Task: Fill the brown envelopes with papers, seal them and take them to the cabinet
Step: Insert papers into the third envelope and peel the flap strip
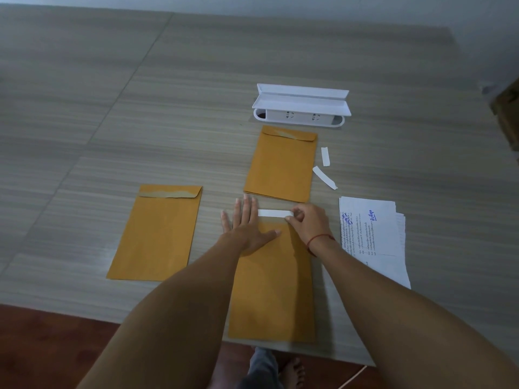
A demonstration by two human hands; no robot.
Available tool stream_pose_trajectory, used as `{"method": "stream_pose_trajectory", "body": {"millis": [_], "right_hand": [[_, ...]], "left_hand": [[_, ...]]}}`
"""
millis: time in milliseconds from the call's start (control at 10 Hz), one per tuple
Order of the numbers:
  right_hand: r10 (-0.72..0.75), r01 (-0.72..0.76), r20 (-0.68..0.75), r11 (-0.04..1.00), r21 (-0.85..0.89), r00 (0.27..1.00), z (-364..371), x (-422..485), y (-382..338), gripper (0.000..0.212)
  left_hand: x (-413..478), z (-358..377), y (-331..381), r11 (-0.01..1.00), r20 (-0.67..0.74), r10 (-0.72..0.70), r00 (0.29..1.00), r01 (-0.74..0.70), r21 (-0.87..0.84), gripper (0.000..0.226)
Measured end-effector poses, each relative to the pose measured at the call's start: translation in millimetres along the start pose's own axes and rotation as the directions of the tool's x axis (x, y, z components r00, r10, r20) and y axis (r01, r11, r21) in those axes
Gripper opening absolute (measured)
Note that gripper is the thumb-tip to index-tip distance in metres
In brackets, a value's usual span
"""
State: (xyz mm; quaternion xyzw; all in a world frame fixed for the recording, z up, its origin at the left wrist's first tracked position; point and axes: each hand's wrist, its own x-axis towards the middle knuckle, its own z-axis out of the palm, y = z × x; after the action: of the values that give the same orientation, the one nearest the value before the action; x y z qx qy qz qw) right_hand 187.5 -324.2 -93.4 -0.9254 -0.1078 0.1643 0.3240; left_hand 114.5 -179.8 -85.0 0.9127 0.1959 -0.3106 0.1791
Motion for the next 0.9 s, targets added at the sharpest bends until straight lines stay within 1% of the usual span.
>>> {"method": "stream_pose_trajectory", "body": {"millis": [100, 200, 400, 500, 600, 700, 800, 900], "right_hand": [[-0.031, 0.031, 0.021, 0.999, -0.014, 0.999, -1.7, 1.0, 2.1, 0.023], [-0.032, 0.033, 0.044, 0.999, -0.033, 0.999, -4.5, 3.8, 1.9, 0.02], [0.048, -0.029, 0.227, 0.996, -0.085, 0.973, -17.3, 17.6, -9.4, 0.015], [0.079, -0.042, 0.289, 0.99, -0.133, 0.954, -19.9, 18.4, -14.9, 0.014], [0.078, -0.029, 0.314, 0.987, -0.157, 0.946, -21.7, 12.7, -18.7, 0.011], [0.088, -0.072, 0.311, 0.995, -0.063, 0.946, -22.3, 6.3, -15.7, 0.013], [0.153, -0.182, 0.196, 0.973, 0.141, 0.969, -28.1, 2.5, -11.7, 0.02], [0.405, -0.347, -0.072, 0.851, 0.395, 0.912, -39.0, 10.5, -9.2, 0.025]], "left_hand": [[-0.3, 0.5, -0.1, 1.0, -0.002, 0.002, 1.0, -0.002, -0.003, 0.107], [0.0, 0.7, -0.2, 1.0, -0.001, 0.003, 1.0, -0.003, -0.005, 0.107], [0.2, 0.6, -0.4, 1.0, 0.001, 0.003, 1.0, -0.003, 0.0, 0.107], [0.7, 0.2, -0.4, 1.0, 0.003, 0.004, 1.0, -0.004, 0.0, 0.107], [0.7, 0.2, -0.8, 1.0, 0.003, 0.004, 1.0, -0.004, -0.001, 0.108], [0.0, 0.3, -1.2, 1.0, 0.002, 0.007, 1.0, -0.007, -0.005, 0.108], [0.0, 0.5, -1.8, 1.0, -0.006, 0.02, 1.0, -0.02, -0.015, 0.107], [1.1, 0.1, -4.0, 0.999, -0.014, 0.024, 1.0, -0.024, -0.023, 0.108]]}}
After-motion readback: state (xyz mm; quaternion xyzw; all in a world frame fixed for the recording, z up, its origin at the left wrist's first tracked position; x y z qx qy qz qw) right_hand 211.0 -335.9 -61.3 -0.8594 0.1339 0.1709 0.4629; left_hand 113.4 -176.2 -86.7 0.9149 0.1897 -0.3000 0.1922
